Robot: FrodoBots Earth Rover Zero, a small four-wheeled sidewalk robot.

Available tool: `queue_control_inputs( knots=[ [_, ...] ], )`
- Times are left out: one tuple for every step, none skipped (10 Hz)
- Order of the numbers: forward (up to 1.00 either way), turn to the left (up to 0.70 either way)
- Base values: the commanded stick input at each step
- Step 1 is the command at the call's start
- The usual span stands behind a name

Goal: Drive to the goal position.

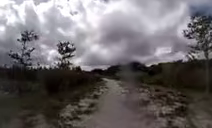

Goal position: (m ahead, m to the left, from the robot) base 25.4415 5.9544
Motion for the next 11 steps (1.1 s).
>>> queue_control_inputs(
  knots=[
    [0.69, 0.01],
    [0.69, 0.01],
    [0.69, 0.01],
    [0.69, 0.01],
    [0.69, 0.01],
    [0.69, 0.01],
    [0.69, 0.01],
    [0.69, 0.01],
    [0.69, 0.01],
    [0.69, 0.01],
    [0.69, 0.01]
  ],
)
